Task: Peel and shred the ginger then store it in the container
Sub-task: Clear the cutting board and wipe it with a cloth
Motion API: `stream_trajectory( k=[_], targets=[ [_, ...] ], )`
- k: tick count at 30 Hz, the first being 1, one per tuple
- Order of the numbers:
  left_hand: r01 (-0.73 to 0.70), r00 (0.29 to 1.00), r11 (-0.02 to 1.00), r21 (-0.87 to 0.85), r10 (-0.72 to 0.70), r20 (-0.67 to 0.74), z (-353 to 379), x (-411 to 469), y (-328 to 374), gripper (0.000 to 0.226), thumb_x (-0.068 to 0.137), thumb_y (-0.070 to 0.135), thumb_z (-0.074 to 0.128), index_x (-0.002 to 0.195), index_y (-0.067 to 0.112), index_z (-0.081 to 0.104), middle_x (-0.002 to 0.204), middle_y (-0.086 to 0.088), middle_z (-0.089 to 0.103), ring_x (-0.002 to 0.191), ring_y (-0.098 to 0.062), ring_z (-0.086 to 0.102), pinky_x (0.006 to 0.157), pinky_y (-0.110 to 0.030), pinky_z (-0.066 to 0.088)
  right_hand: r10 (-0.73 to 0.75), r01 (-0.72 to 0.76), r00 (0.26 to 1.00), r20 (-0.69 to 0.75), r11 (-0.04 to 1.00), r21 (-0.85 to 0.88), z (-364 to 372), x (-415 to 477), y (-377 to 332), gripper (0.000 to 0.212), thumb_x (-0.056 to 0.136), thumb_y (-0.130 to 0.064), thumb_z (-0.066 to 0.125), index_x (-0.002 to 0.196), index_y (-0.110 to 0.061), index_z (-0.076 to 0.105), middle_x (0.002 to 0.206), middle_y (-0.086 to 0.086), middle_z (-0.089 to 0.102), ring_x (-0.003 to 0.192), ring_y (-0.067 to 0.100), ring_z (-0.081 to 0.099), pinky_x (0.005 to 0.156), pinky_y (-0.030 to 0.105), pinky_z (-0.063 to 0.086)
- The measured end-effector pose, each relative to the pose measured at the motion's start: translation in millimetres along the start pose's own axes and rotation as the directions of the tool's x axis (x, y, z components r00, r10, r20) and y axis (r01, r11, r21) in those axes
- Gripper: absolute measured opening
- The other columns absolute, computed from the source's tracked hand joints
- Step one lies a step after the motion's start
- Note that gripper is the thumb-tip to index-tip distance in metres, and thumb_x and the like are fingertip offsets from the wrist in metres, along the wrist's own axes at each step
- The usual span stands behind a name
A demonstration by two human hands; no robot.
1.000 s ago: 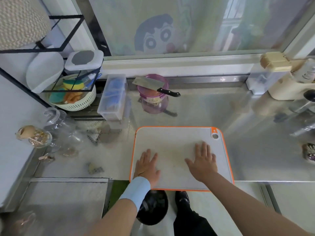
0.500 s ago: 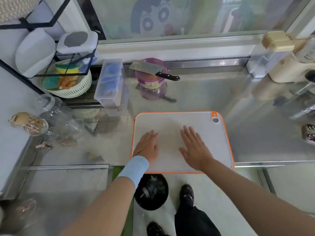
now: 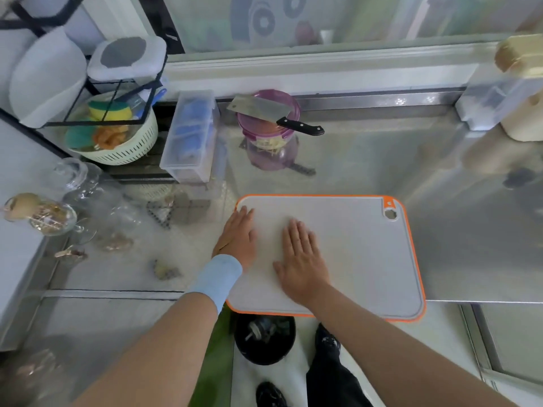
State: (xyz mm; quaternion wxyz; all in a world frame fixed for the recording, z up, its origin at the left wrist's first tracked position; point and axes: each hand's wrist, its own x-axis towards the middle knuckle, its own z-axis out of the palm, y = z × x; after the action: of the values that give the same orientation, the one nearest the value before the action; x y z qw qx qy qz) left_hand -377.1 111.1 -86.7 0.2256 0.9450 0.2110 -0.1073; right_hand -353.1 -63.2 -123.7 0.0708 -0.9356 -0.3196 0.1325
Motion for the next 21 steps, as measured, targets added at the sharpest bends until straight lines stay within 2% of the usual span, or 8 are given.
stream_trajectory(
  k=[2,4,6,8,10,14,17,21],
  targets=[
    [-0.009,1.000,1.000,0.004,0.009,-0.002,-7.8,0.5,-8.8,0.055,0.102,0.020,0.031,0.154,0.025,0.015,0.162,0.009,0.001,0.148,-0.010,0.001,0.119,-0.026,0.004,-0.239,0.239,0.971,0.028,0.971,-0.010,8.8,-15.4,-22.4,0.074,0.088,-0.043,0.034,0.149,-0.001,0.039,0.158,0.018,0.022,0.148,0.033,0.026,0.117,0.045,0.012],
    [-0.049,0.999,0.998,0.044,0.048,0.022,-13.9,7.2,-13.8,0.055,0.103,0.023,0.030,0.155,0.023,0.012,0.162,0.008,-0.002,0.148,-0.011,-0.001,0.118,-0.025,0.002,-0.436,0.442,0.895,0.092,0.896,-0.051,15.4,-31.7,-33.1,0.071,0.090,-0.040,0.034,0.151,-0.005,0.036,0.160,0.015,0.025,0.150,0.028,0.021,0.118,0.042,0.010],
    [-0.106,0.994,0.989,0.106,0.101,0.052,-16.8,21.4,-13.7,0.057,0.103,0.024,0.031,0.155,0.018,0.008,0.162,0.003,-0.004,0.148,-0.013,-0.003,0.118,-0.024,-0.001,-0.522,0.525,0.851,0.049,0.848,-0.074,15.7,-42.2,-27.0,0.067,0.093,-0.037,0.035,0.153,-0.007,0.033,0.162,0.011,0.022,0.151,0.024,0.017,0.119,0.039,0.010],
    [-0.173,0.982,0.965,0.195,0.154,0.106,-12.9,34.2,-10.8,0.061,0.103,0.028,0.032,0.155,0.013,0.004,0.162,-0.003,-0.007,0.148,-0.018,-0.006,0.118,-0.026,-0.003,-0.434,0.432,0.900,-0.036,0.900,-0.050,13.3,-44.3,-8.6,0.066,0.094,-0.036,0.037,0.153,-0.008,0.032,0.163,0.011,0.018,0.151,0.025,0.016,0.119,0.040,0.012],
    [-0.219,0.971,0.931,0.294,0.177,0.161,-2.7,36.1,-10.1,0.065,0.103,0.035,0.030,0.155,0.011,-0.001,0.161,-0.005,-0.013,0.148,-0.021,-0.013,0.119,-0.031,-0.006,-0.192,0.192,0.977,-0.096,0.981,-0.016,7.2,-40.8,17.1,0.068,0.095,-0.039,0.035,0.154,-0.006,0.027,0.164,0.012,0.013,0.152,0.027,0.012,0.120,0.042,0.011],
    [-0.310,0.944,0.900,0.307,0.251,0.216,22.0,-1.7,-18.7,0.067,0.103,0.038,0.026,0.154,0.011,-0.008,0.160,-0.004,-0.021,0.146,-0.019,-0.020,0.120,-0.035,-0.007,0.128,-0.130,0.991,-0.046,0.990,-0.051,5.5,-33.5,45.6,0.080,0.092,-0.052,0.014,0.157,-0.006,0.009,0.163,0.010,-0.008,0.150,0.022,-0.012,0.120,0.033,-0.015],
    [-0.375,0.921,0.894,0.247,0.328,0.211,28.6,-44.0,-28.7,0.063,0.104,0.031,0.025,0.153,0.012,-0.010,0.158,-0.001,-0.023,0.144,-0.013,-0.023,0.119,-0.031,-0.008,0.102,-0.102,0.995,-0.012,0.993,-0.056,12.7,-39.2,14.2,0.079,0.092,-0.050,0.012,0.157,-0.005,0.005,0.164,0.013,-0.009,0.150,0.024,-0.015,0.121,0.038,-0.012],
    [-0.471,0.878,0.875,0.110,0.454,0.150,30.7,-95.6,-46.7,0.052,0.104,0.018,0.026,0.153,0.014,0.007,0.156,0.007,-0.008,0.147,-0.008,-0.006,0.117,-0.021,-0.008,-0.157,0.156,0.987,-0.019,0.985,-0.069,32.0,-68.2,-46.6,0.069,0.097,-0.040,0.032,0.153,0.001,0.028,0.162,0.018,0.017,0.150,0.033,0.016,0.119,0.044,0.012]
  ],
)
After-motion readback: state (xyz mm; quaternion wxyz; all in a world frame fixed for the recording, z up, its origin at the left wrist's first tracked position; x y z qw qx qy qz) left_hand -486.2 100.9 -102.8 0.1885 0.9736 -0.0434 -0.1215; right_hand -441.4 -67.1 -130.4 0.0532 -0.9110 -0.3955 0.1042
